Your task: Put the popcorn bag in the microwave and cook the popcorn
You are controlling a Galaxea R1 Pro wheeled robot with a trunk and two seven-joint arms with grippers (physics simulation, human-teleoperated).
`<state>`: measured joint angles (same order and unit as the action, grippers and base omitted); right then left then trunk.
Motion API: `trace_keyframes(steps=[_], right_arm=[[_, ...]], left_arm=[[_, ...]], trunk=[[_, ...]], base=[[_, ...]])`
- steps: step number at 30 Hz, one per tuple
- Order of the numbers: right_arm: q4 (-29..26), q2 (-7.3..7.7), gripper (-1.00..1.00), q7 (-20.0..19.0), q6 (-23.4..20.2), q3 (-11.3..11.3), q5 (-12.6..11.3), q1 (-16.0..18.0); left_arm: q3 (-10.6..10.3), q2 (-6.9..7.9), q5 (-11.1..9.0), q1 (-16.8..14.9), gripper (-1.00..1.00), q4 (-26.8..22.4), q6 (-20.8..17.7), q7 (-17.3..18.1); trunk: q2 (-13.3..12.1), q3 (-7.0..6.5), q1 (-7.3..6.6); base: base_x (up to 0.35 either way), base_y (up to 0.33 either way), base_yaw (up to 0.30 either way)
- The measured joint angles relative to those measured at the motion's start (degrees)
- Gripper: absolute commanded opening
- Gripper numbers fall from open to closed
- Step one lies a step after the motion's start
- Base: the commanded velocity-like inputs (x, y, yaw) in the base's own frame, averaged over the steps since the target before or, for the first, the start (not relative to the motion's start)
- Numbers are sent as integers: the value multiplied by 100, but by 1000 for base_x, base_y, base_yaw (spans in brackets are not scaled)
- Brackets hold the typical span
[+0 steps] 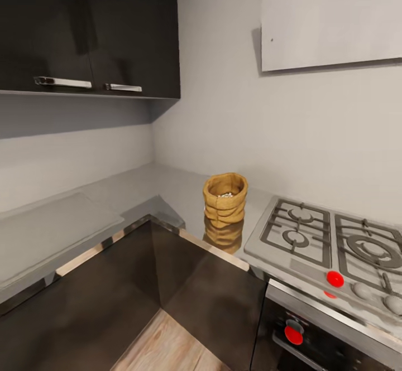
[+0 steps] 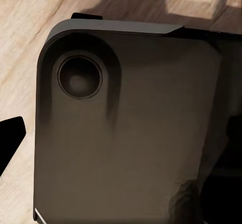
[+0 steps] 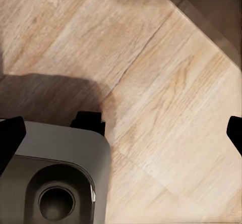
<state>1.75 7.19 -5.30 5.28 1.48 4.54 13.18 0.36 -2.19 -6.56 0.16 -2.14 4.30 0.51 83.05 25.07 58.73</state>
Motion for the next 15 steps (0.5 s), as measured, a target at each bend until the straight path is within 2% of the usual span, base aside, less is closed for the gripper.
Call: trace_keyframes(steps=[15], right_arm=[[-1, -3, 100, 8, -9, 0, 0, 0]], left_arm=[[0, 0, 5, 0, 100, 0, 30, -3]], trunk=[[0, 0, 0]], base=[[0, 0, -242]])
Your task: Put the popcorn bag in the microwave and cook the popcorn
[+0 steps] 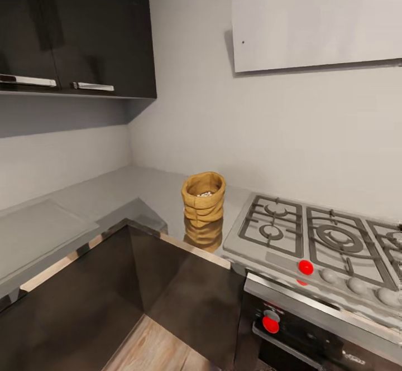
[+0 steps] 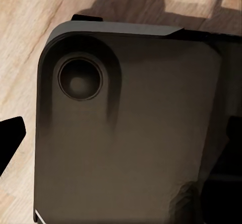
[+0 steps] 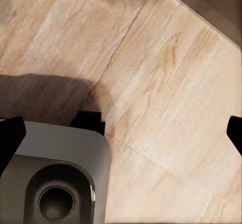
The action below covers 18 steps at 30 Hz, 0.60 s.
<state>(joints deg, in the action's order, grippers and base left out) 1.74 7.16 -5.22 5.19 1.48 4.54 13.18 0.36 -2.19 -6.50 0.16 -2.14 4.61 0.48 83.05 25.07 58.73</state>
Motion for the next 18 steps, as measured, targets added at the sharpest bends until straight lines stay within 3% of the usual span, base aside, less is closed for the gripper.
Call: trace_keyframes(steps=[3, 11, 18], right_arm=[[1, 8, 100, 0, 0, 0, -5, 0], [-5, 21, 100, -50, 17, 3, 7, 0], [-2, 20, 100, -19, 17, 0, 2, 0]], left_arm=[[0, 5, -5, 0, 100, 0, 2, 0], [4, 2, -6, 0, 100, 0, 6, -12], [0, 1, -7, 0, 100, 0, 6, 0]], trunk=[[0, 0, 0], [0, 0, -1], [0, 0, -2]], base=[[0, 0, -212], [10, 0, -5], [132, 98, 0]])
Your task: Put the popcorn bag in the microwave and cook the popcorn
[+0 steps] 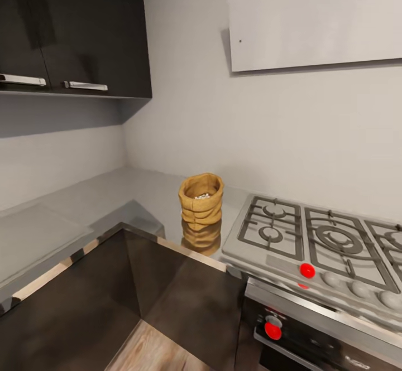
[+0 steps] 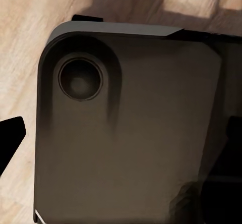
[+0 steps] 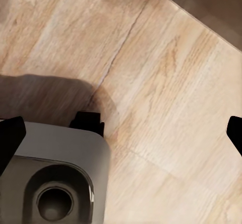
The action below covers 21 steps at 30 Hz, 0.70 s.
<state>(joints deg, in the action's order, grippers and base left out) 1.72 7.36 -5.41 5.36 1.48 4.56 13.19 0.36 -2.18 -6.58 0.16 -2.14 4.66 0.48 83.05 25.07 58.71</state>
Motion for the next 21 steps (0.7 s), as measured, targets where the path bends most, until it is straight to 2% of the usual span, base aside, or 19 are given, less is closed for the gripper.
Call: trace_keyframes(steps=[5, 21], right_arm=[[2, -21, 100, 14, -13, 0, -2, 0], [1, -25, 100, 19, -17, 0, -2, 0]], left_arm=[[1, -1, 1, 0, 100, 0, -1, 0], [0, -1, 1, 0, 100, 0, -1, 0]], trunk=[[0, -2, 2], [0, -37, 2]], base=[[32, 17, -102], [0, 0, -230]])
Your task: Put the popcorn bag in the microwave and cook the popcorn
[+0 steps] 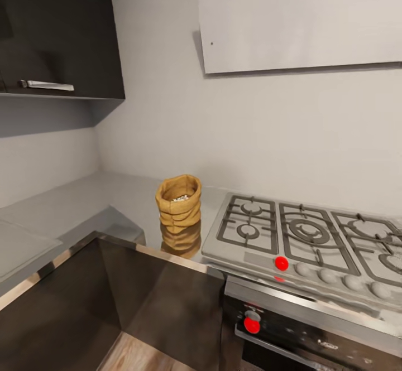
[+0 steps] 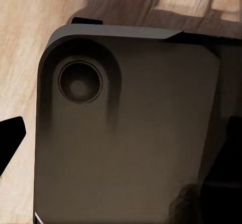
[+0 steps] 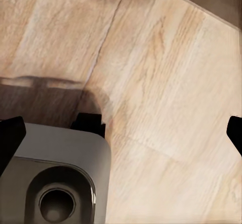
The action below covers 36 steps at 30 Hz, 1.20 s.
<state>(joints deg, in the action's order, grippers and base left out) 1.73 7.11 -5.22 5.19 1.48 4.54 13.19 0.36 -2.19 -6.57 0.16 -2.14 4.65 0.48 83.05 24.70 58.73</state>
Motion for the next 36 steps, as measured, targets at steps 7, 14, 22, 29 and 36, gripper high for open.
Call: trace_keyframes(steps=[7, 14, 22, 29, 36], right_arm=[[1, 6, 100, 0, 0, 0, 0, 0], [-1, 9, 100, -2, 0, 0, -1, 0], [0, 9, 100, -1, 0, 0, -2, 0], [-4, 17, 100, 0, 0, 0, -3, 0], [-5, 22, 100, -6, 6, 0, 0, 0]], left_arm=[[6, 0, -1, 0, 100, 0, 0, 0], [8, 0, -1, 0, 100, 0, 1, 0], [6, 0, -1, 0, 100, 0, 3, 0], [5, 0, -1, 0, 100, 0, 1, -3], [7, 0, -1, 0, 100, 0, 1, -8]], trunk=[[0, -16, 0], [0, -32, 1], [0, -50, 1], [0, -56, 0], [0, -56, 0]], base=[[-13, 16, -232], [-99, 170, -232], [-112, 196, -231], [-57, 96, -50], [-1, 2, -1]])
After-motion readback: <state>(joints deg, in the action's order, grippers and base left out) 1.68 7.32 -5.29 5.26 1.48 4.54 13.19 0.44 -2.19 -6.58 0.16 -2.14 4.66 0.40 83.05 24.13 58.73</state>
